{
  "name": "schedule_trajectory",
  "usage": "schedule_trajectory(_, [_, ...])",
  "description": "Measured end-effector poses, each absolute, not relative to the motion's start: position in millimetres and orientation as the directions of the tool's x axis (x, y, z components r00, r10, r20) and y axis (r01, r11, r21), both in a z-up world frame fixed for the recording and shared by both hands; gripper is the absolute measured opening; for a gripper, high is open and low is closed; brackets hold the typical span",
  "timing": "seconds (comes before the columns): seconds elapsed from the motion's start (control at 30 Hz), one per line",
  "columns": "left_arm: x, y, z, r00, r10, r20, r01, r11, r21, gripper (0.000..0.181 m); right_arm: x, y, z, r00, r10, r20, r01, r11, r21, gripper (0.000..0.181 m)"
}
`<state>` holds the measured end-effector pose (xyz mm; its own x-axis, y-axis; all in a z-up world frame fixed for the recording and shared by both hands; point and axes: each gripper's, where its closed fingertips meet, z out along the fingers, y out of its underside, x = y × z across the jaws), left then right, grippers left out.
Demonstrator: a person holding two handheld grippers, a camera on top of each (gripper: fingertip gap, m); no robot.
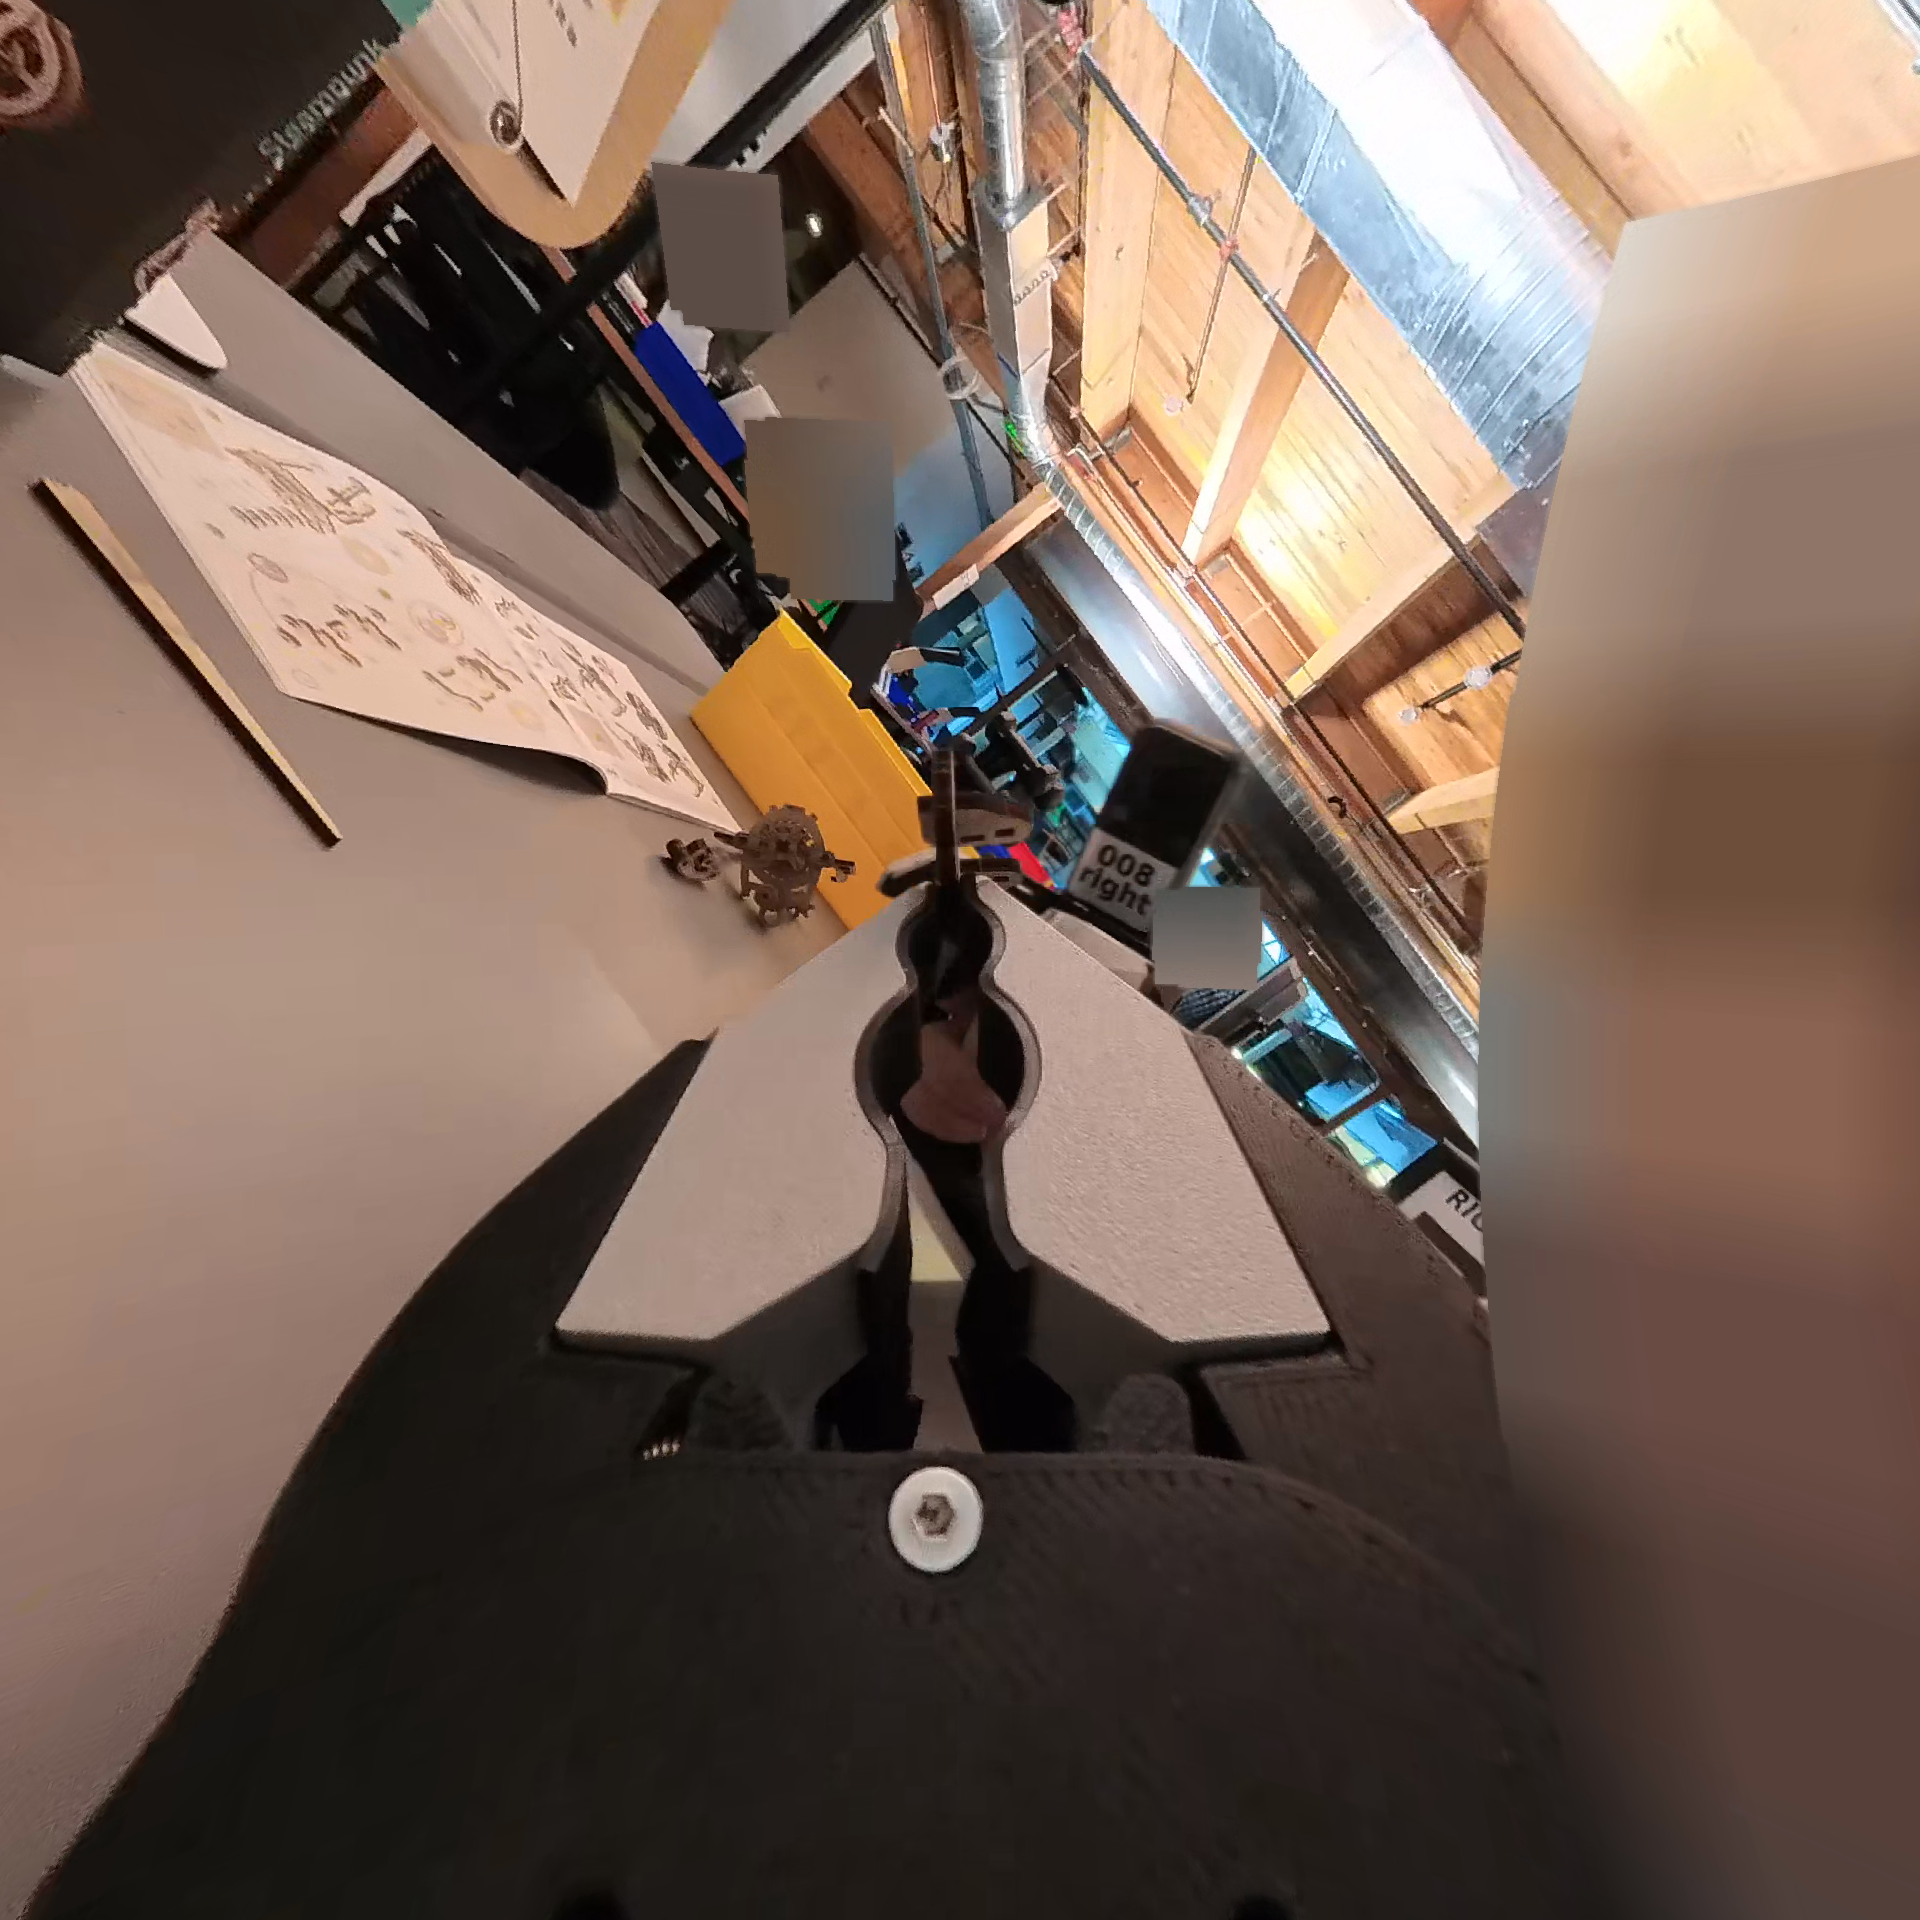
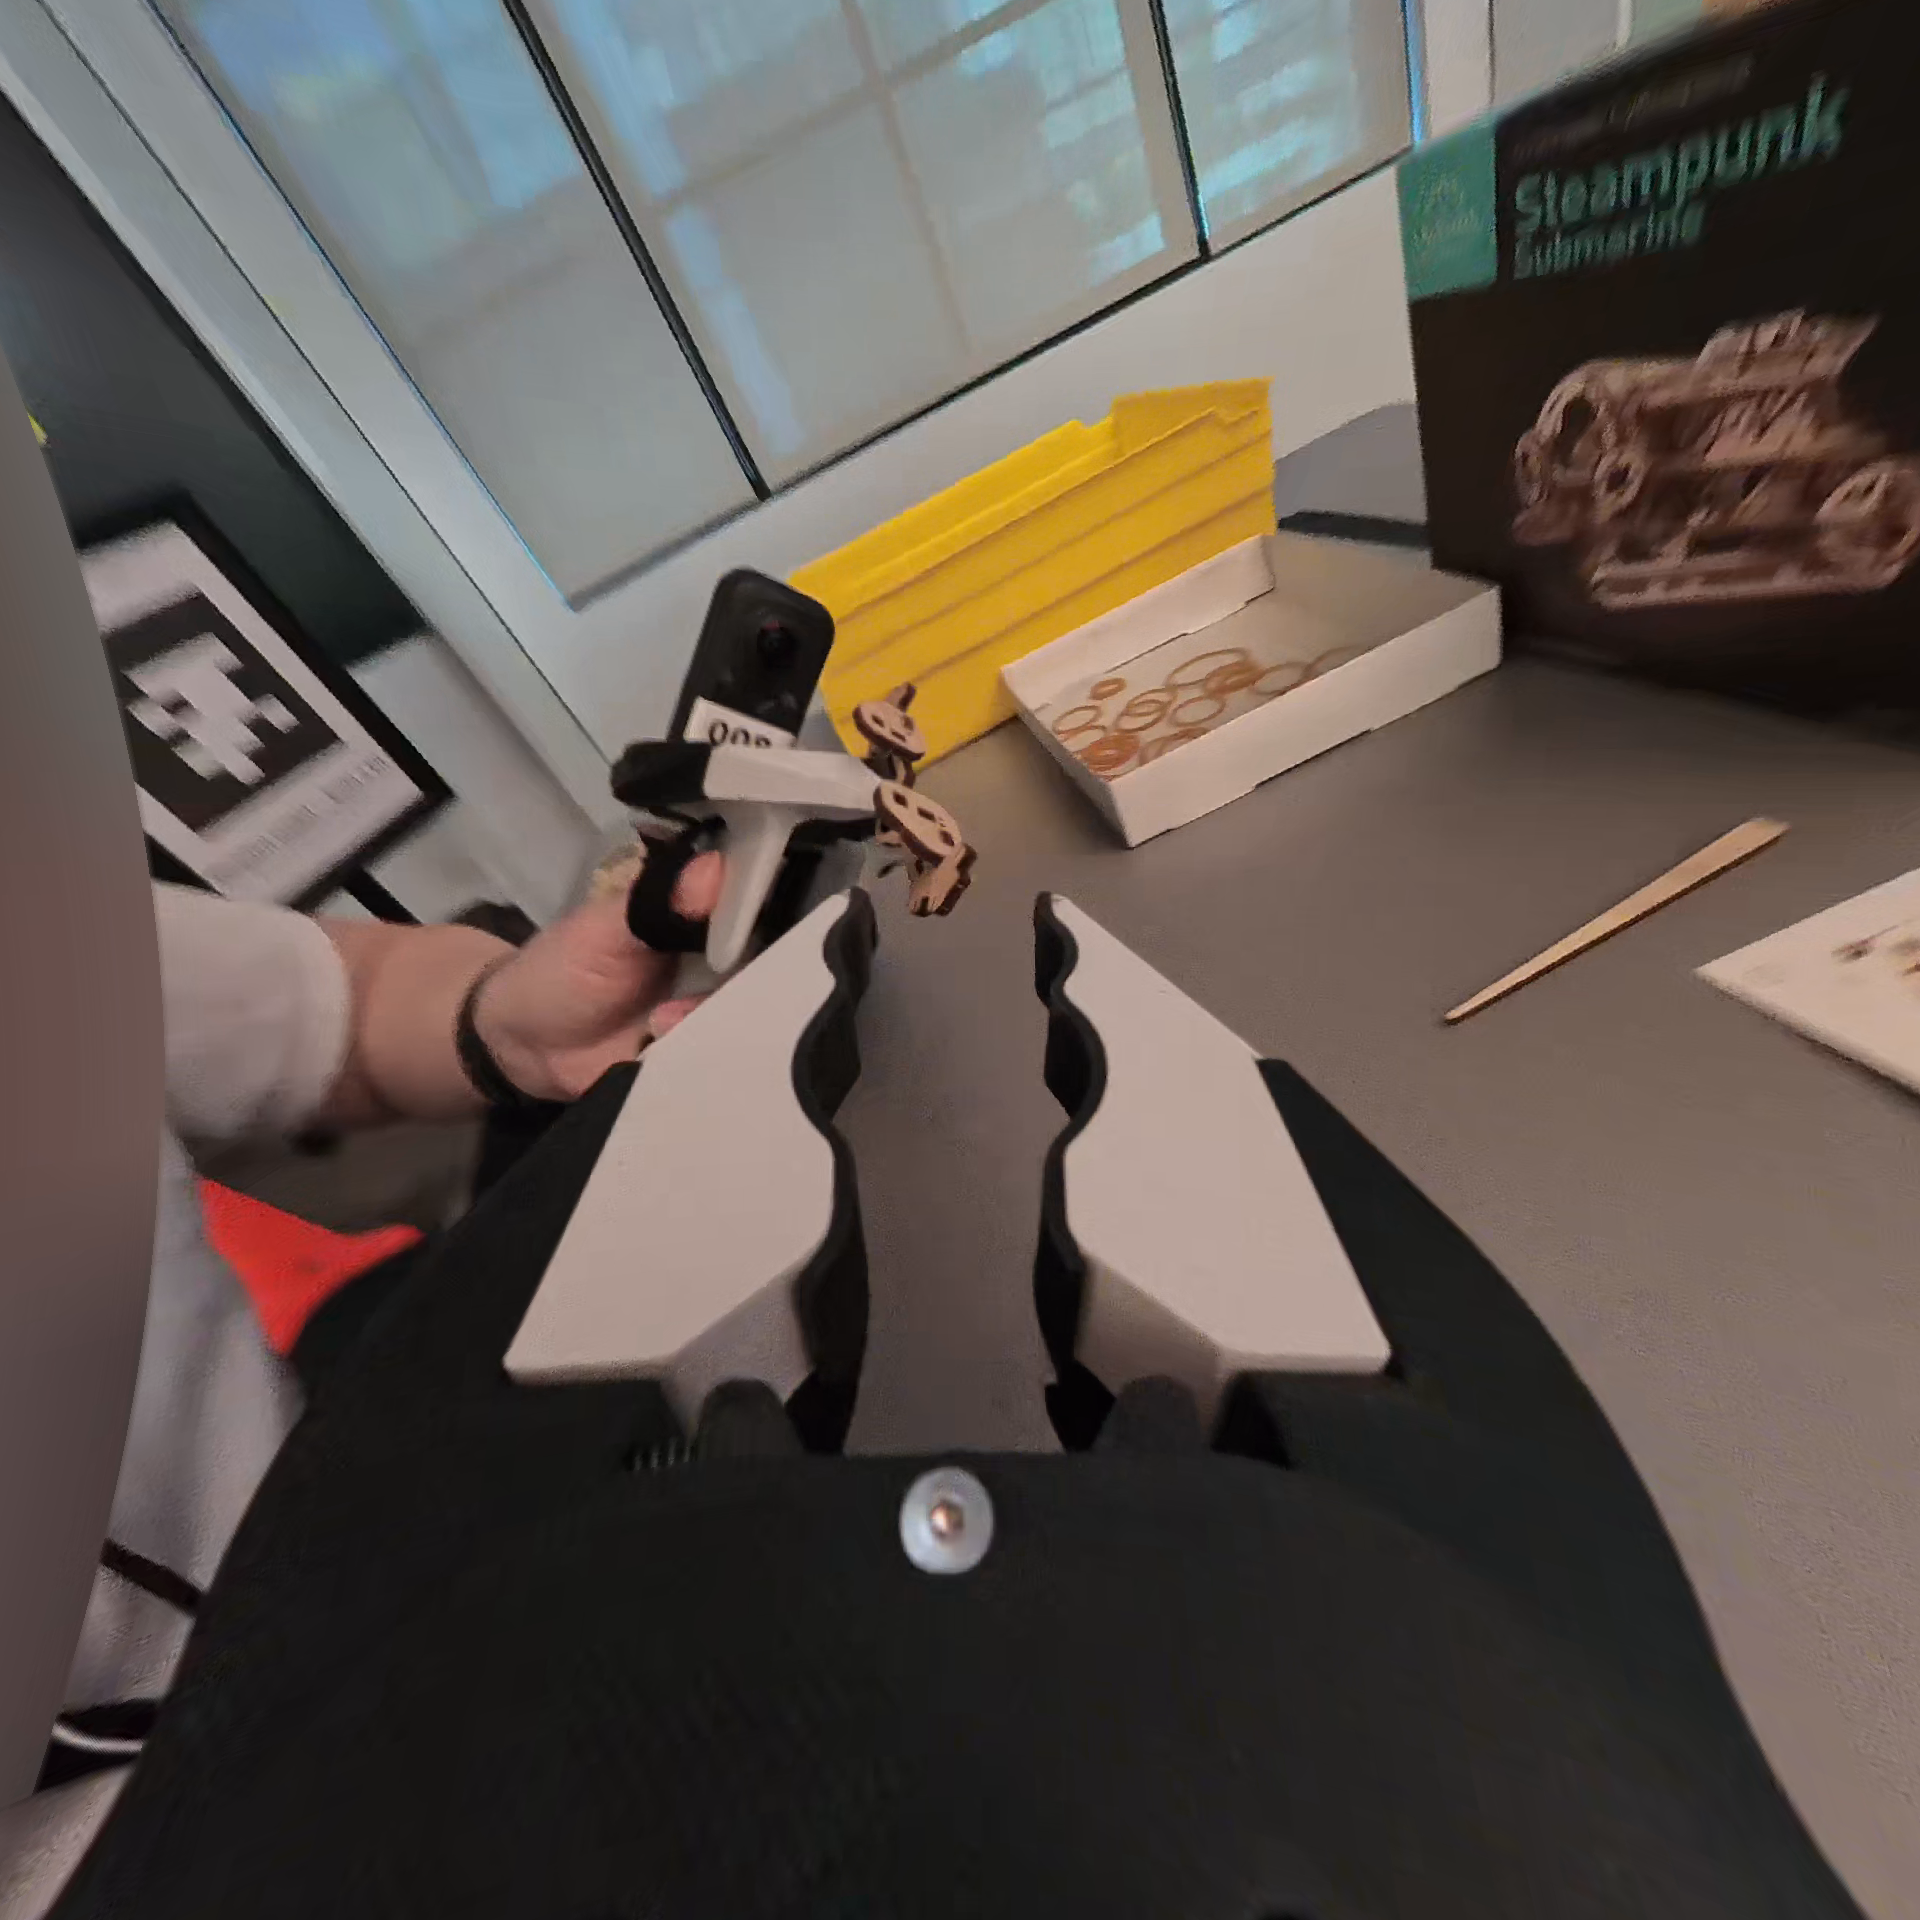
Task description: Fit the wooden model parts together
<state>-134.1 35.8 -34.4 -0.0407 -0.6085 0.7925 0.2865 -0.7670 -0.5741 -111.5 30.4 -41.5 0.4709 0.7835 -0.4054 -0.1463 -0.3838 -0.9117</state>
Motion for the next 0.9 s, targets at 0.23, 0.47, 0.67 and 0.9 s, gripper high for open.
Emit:
schedule_trajectory(0.23, [-130.6, 31.8, -30.6, -0.019, -0.658, 0.752, 0.292, -0.723, -0.626, 0.0, -117.6, 38.5, -41.4, 0.403, 0.704, -0.585, -0.296, -0.505, -0.811, 0.028])
schedule_trajectory(0.47, [-134.8, 34.5, -22.8, -0.009, -0.685, 0.728, 0.336, -0.688, -0.643, 0.0, -110.8, 43.3, -36.8, 0.224, 0.591, -0.775, -0.497, -0.615, -0.612, 0.025])
schedule_trajectory(0.67, [-139.4, 42.7, -27.3, 0.009, -0.652, 0.758, 0.361, -0.705, -0.611, 0.0, -108.4, 44.4, -37.2, 0.163, 0.569, -0.806, -0.544, -0.63, -0.554, 0.025])
schedule_trajectory(0.9, [-135.1, 38.4, -27.9, -0.017, -0.639, 0.769, 0.349, -0.725, -0.594, 0.0, -113.0, 48.6, -34.9, 0.256, 0.604, -0.755, -0.537, -0.56, -0.631, 0.025])
